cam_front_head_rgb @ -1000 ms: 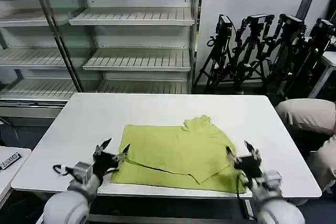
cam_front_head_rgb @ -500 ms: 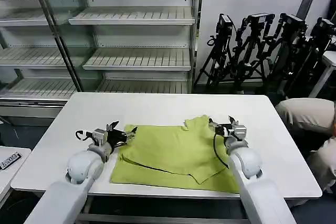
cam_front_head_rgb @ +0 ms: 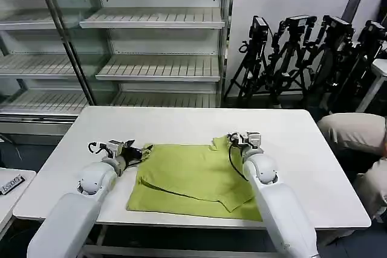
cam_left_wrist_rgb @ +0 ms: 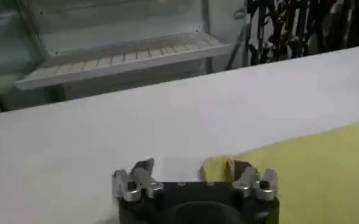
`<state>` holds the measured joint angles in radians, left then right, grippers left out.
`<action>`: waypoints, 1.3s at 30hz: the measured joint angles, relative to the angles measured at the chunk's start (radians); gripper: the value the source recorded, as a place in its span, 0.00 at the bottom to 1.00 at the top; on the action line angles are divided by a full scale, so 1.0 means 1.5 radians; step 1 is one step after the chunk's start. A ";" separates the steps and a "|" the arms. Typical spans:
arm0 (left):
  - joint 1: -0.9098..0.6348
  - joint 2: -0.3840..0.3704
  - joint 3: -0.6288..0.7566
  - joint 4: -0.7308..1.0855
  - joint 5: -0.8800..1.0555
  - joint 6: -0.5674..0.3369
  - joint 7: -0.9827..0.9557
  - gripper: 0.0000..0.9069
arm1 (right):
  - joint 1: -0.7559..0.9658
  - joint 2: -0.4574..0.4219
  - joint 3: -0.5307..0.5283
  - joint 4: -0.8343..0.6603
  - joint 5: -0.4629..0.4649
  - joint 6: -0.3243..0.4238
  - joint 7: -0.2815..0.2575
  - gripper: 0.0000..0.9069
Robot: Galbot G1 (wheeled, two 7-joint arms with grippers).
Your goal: Fold and organize the clothes.
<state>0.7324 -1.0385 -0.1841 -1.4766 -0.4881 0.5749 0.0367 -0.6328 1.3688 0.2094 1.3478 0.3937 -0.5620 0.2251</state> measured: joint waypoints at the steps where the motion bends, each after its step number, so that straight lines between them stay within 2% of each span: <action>1: -0.001 0.000 0.001 0.003 -0.001 0.000 0.003 0.02 | 0.002 0.001 0.000 -0.003 0.003 -0.001 0.000 0.00; 12: -0.007 -0.001 0.008 0.017 0.000 -0.001 0.024 0.01 | 0.010 0.003 -0.006 -0.020 0.010 0.002 -0.015 0.00; 17: -0.001 0.000 0.000 0.011 -0.006 -0.001 0.025 0.01 | -0.001 -0.006 -0.006 0.006 0.025 0.007 -0.014 0.00; 28: 0.066 0.020 -0.039 -0.107 -0.033 0.002 -0.007 0.01 | -0.100 -0.074 0.007 0.204 0.070 -0.004 0.003 0.00; 39: 0.194 0.033 -0.101 -0.230 -0.019 -0.004 -0.016 0.01 | -0.257 -0.123 0.030 0.384 0.069 0.001 0.012 0.00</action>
<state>1.0227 -0.9894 -0.3360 -1.8221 -0.5163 0.5685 0.0130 -1.0176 1.1843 0.2550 1.9234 0.4972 -0.5605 0.2431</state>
